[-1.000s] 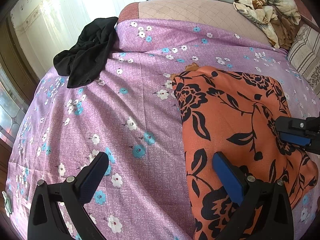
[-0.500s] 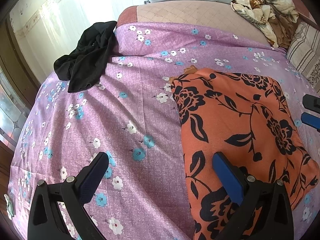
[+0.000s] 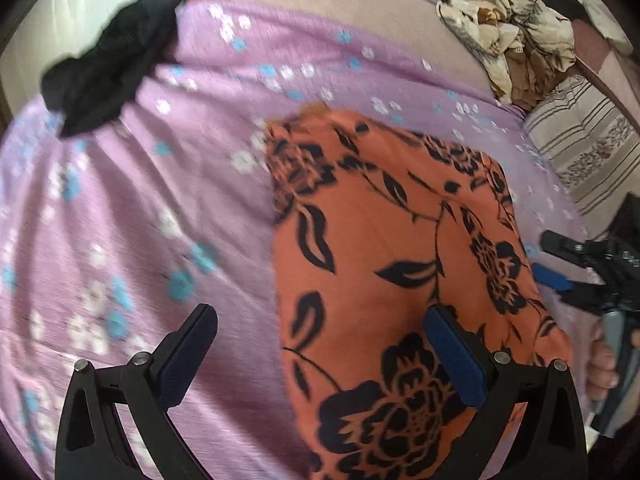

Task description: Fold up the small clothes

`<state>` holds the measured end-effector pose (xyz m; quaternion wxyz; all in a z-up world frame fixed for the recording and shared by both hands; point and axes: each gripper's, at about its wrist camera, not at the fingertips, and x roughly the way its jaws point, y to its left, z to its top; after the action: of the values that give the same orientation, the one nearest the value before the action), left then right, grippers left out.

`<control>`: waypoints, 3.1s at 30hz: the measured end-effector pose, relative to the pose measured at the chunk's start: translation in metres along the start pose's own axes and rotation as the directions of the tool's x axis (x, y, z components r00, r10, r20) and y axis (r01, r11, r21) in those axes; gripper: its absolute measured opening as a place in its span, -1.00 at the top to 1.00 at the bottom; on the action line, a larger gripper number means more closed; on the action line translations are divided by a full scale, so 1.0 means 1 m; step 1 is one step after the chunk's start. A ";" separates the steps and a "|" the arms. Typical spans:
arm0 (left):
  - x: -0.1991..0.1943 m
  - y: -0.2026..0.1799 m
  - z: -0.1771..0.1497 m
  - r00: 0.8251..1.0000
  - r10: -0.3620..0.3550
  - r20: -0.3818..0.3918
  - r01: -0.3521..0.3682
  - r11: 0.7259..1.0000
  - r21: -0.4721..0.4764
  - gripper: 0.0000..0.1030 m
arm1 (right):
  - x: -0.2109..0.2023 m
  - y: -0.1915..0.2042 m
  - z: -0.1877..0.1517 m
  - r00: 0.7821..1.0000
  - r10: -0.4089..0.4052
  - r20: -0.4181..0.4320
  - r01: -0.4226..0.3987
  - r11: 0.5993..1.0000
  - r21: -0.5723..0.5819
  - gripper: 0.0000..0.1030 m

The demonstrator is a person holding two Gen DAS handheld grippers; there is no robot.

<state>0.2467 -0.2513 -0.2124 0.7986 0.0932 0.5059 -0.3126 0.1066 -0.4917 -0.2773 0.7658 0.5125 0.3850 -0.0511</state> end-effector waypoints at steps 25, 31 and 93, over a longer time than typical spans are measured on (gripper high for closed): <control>-0.014 0.000 -0.006 0.983 -0.173 0.053 0.176 0.983 -0.056 0.15 | 0.029 0.077 -0.029 0.988 -0.133 0.077 0.148 0.960 -0.239 0.22; -0.048 0.012 -0.004 0.976 -0.180 0.122 0.189 0.980 -0.066 0.15 | 0.002 0.106 -0.036 0.983 -0.088 0.160 0.133 0.946 -0.295 0.24; -0.106 0.045 -0.137 0.982 0.159 0.106 -0.150 0.985 -0.081 -0.16 | 0.029 0.128 -0.162 0.993 -0.097 0.061 0.112 0.935 -0.336 0.15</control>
<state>0.1396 -0.1089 -0.1924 0.8503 0.0855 0.4626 -0.2358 0.0998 -0.2887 -0.2292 0.8469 0.3508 0.3980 -0.0357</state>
